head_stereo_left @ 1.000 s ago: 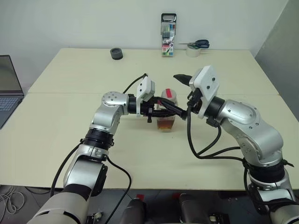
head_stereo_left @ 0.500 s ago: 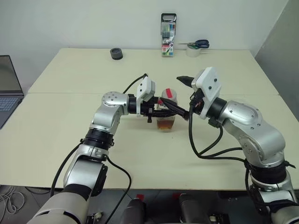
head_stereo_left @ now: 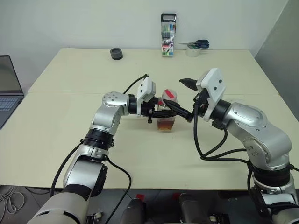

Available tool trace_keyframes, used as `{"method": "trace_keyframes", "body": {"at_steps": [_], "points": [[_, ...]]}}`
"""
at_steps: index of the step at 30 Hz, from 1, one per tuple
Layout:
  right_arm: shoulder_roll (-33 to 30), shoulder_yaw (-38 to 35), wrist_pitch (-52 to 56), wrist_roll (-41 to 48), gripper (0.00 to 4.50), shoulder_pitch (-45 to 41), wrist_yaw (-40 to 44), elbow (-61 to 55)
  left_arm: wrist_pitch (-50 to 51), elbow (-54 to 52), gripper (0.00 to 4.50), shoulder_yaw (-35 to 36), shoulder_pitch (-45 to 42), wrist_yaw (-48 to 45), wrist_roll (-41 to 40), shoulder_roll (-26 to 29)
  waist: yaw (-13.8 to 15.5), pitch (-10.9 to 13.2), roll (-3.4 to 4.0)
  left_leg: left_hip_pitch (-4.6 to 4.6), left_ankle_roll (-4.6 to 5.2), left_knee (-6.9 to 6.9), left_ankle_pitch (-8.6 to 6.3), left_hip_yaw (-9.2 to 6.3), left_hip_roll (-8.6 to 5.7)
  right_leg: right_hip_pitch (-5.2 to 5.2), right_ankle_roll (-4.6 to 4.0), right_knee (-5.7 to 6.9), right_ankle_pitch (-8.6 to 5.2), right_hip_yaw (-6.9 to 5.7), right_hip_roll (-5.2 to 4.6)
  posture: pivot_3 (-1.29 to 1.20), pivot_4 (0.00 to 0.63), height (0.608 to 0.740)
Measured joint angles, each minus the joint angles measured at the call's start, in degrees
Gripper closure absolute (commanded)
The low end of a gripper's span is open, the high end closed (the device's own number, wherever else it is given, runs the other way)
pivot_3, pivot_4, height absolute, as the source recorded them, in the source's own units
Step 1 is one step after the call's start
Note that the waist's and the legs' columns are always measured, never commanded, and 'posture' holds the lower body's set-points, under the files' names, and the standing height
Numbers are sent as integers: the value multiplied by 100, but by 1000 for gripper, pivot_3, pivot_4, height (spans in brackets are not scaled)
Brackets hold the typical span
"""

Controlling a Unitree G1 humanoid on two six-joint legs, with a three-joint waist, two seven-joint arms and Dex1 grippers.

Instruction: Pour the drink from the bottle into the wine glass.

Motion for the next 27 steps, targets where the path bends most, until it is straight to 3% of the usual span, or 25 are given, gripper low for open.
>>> {"method": "trace_keyframes", "body": {"at_steps": [27], "points": [[-334,-159,58,195,0,195,5,-196,1,4,2794,5,3,10,77,39,1,0,0,0,1,0,0,2,0,0,0,0,0,0,0,0,150,740]]}}
